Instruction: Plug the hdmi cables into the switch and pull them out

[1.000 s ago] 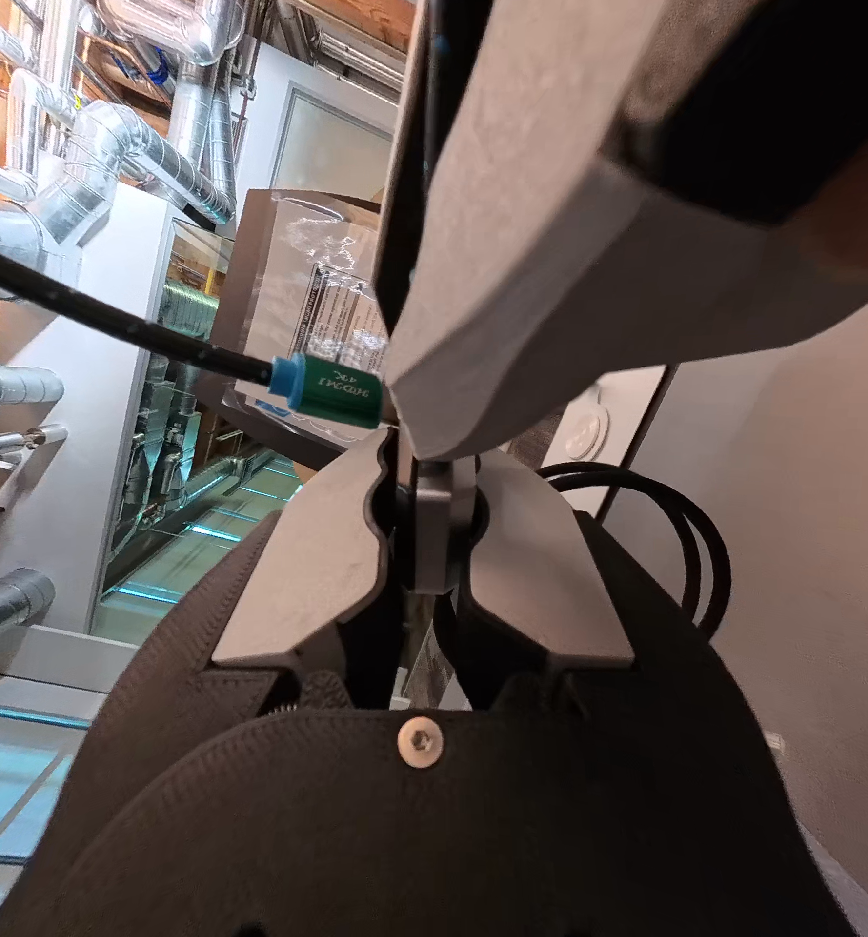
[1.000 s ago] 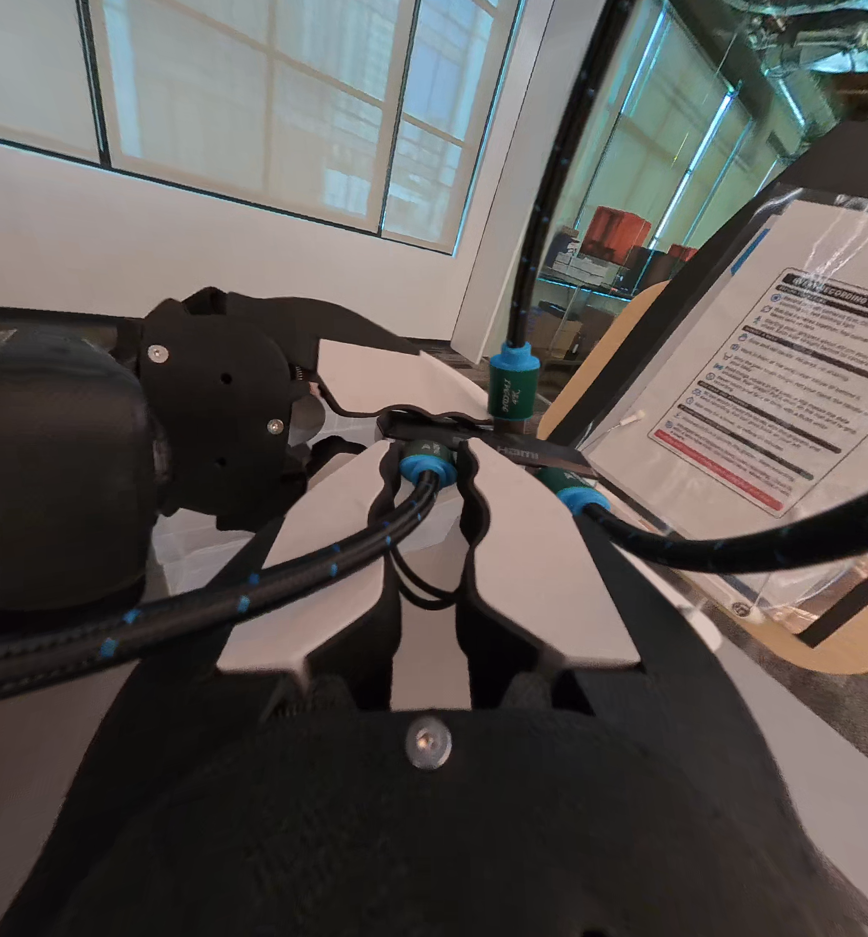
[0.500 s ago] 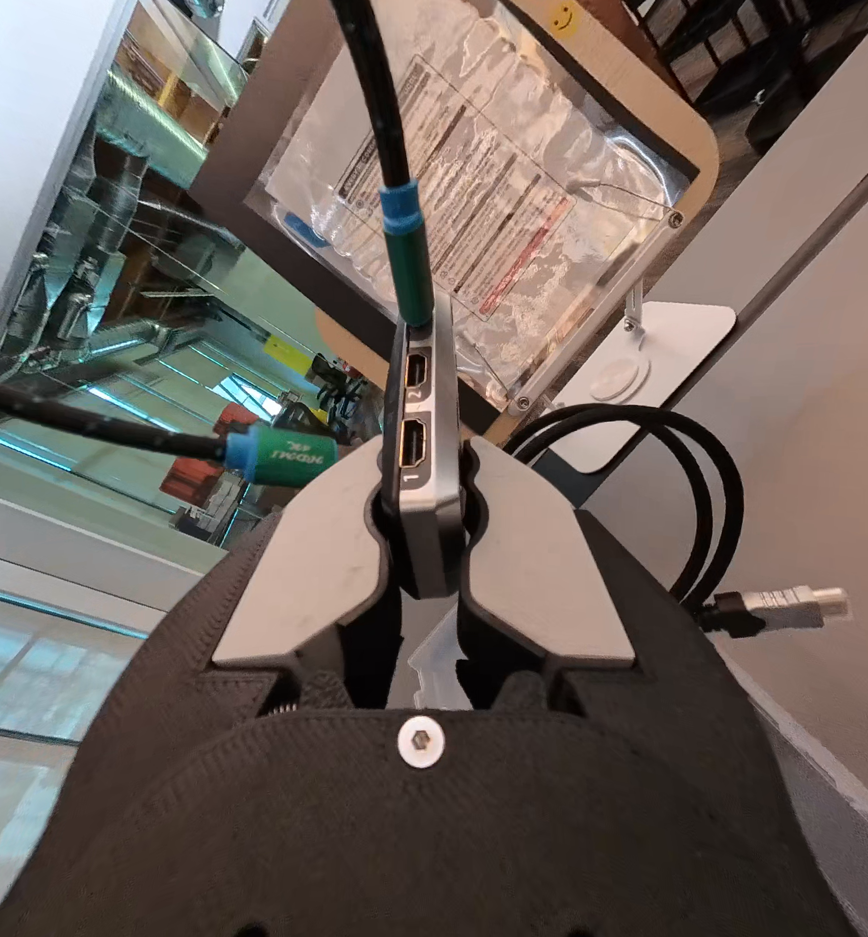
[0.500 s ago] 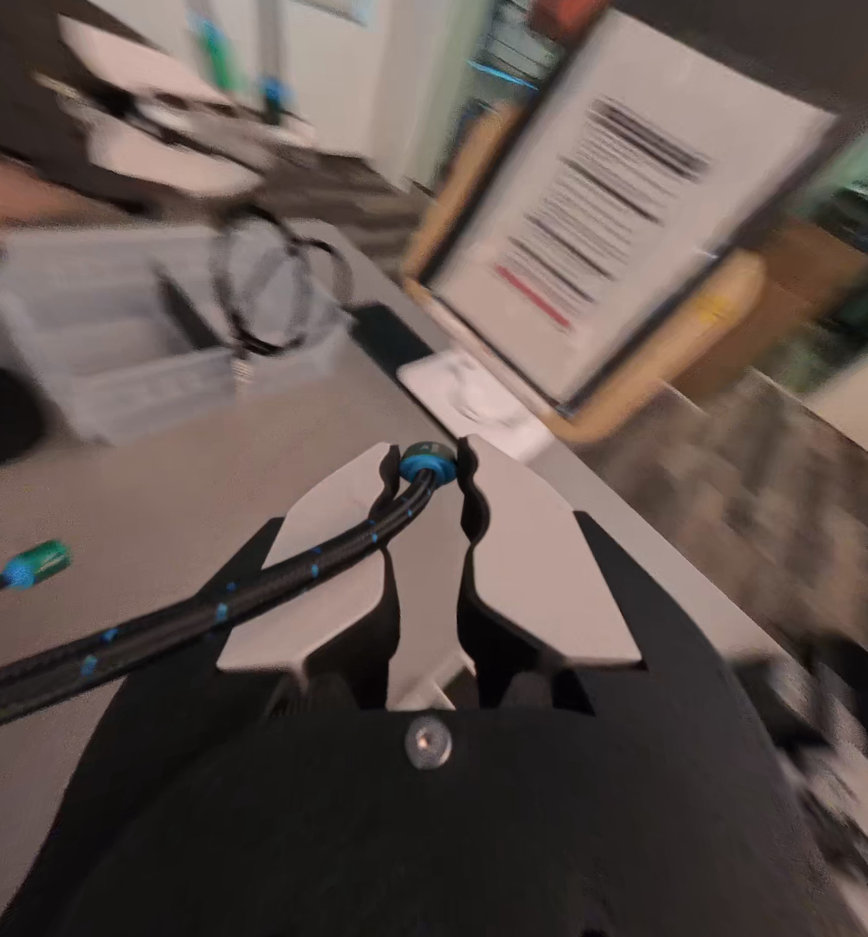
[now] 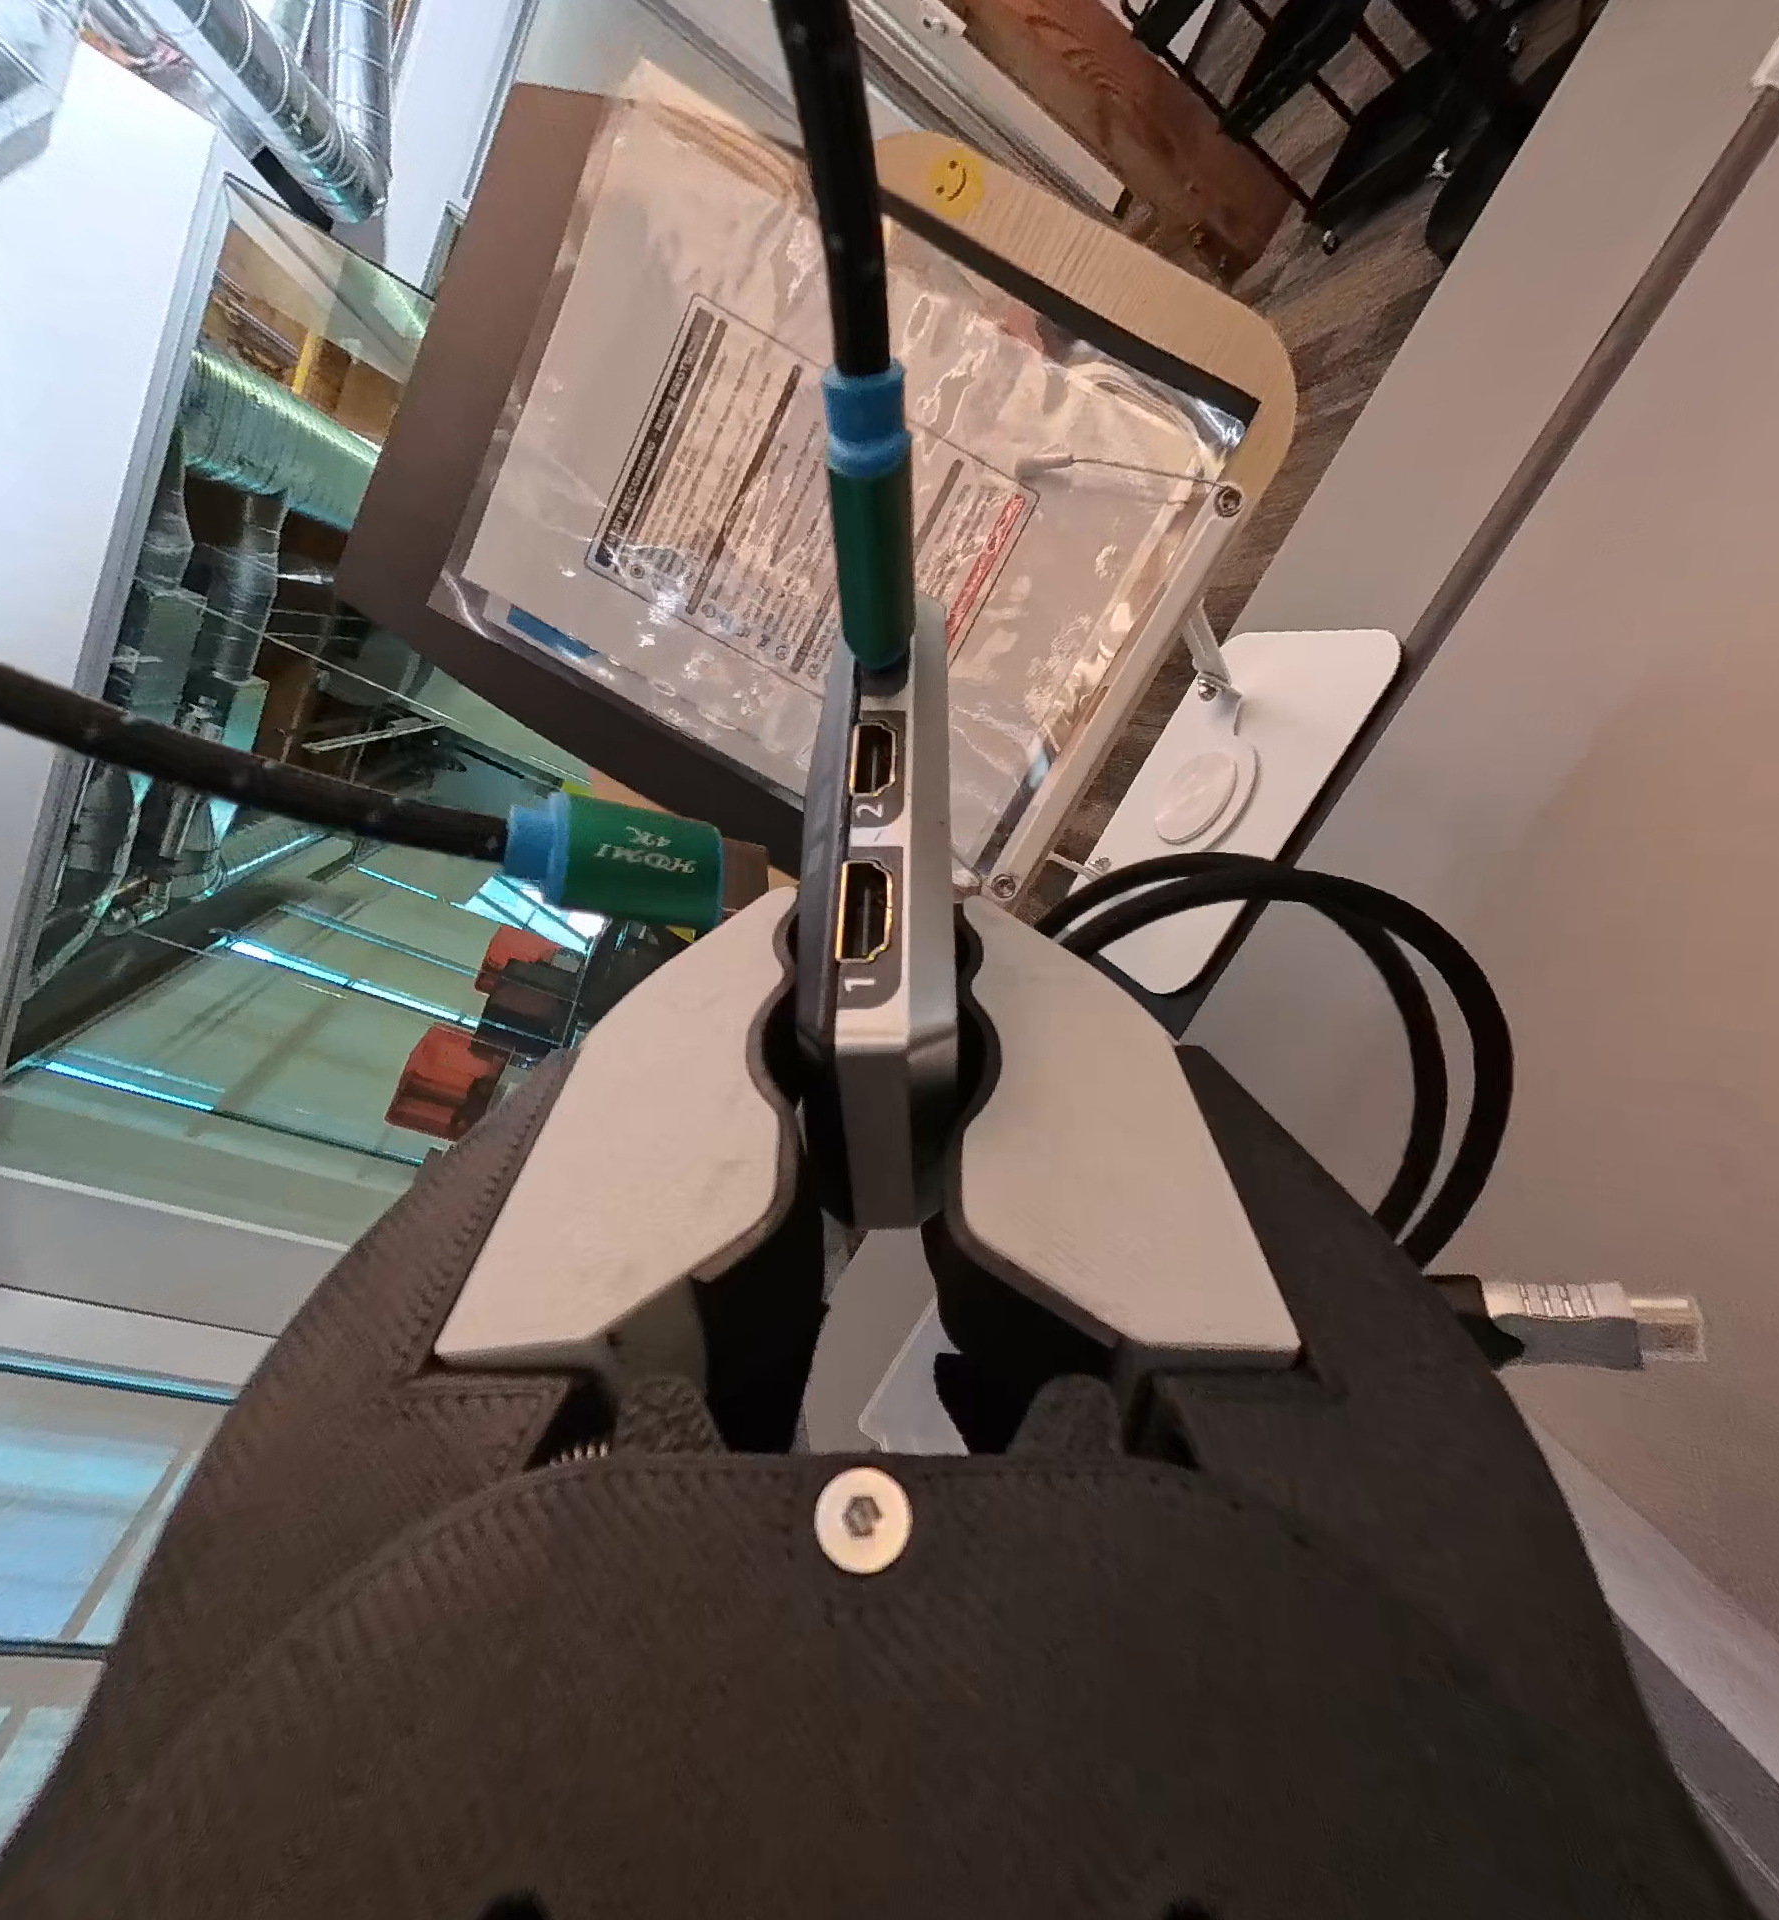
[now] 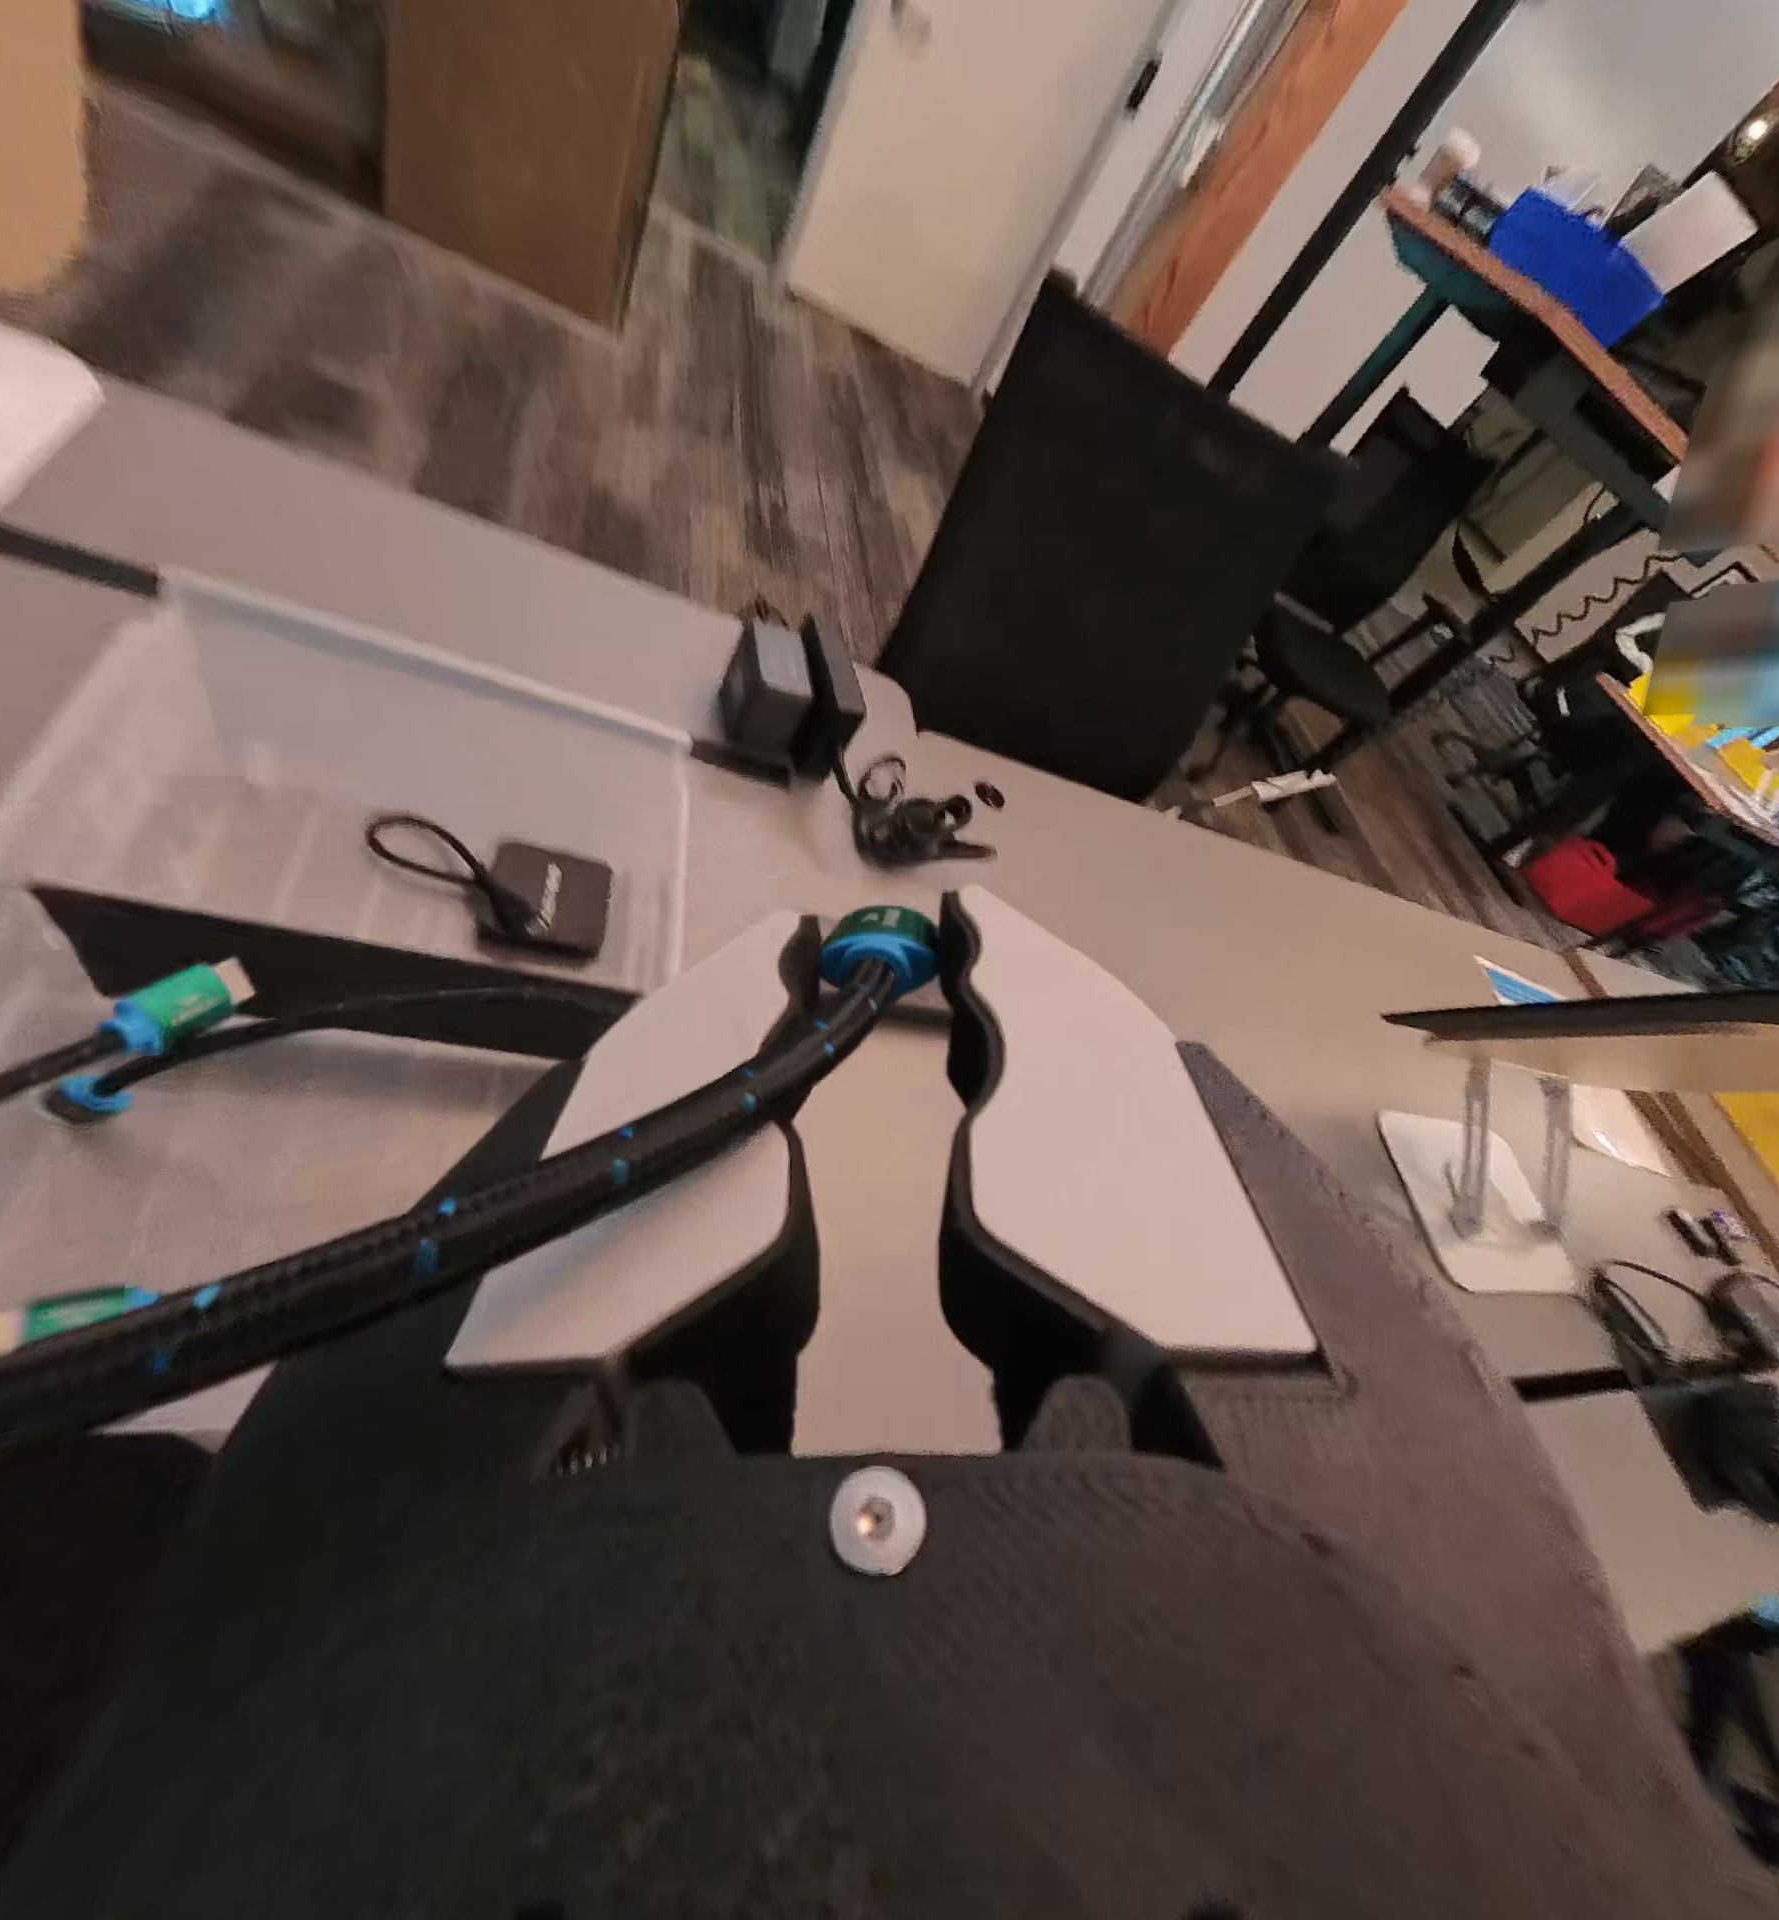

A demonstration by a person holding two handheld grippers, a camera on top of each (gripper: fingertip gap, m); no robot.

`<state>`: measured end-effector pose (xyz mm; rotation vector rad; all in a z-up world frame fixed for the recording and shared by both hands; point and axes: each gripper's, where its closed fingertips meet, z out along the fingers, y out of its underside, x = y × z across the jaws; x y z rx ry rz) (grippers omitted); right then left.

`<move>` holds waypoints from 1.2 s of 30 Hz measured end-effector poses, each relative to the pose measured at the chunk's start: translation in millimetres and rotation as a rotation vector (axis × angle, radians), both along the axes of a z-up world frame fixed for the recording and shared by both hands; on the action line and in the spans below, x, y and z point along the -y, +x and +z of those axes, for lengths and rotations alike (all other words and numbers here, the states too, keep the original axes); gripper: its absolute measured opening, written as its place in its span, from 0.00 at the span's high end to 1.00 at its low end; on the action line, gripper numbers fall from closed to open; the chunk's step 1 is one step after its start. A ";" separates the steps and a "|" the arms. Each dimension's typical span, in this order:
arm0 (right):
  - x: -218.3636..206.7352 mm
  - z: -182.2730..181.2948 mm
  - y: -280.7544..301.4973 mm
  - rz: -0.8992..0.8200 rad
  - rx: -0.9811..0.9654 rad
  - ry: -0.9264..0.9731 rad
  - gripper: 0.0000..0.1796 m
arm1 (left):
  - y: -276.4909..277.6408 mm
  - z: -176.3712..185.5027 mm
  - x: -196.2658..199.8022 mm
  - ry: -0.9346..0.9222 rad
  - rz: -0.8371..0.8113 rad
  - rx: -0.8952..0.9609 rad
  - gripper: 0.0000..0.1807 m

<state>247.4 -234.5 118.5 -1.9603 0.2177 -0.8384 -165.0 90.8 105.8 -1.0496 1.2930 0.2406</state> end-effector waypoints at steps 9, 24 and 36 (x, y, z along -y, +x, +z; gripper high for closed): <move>-33.2 -34.1 10.2 0.110 0.096 -0.198 0.88 | 3.4 -3.6 1.9 -0.010 -0.013 -0.014 0.87; -56.7 -225.4 -54.5 0.268 -0.840 -0.900 0.87 | 8.0 -7.8 6.8 -0.009 -0.025 -0.046 0.87; -34.2 -201.9 -28.7 0.092 -0.925 -0.695 0.77 | 13.2 -10.0 12.2 -0.017 -0.047 -0.052 0.88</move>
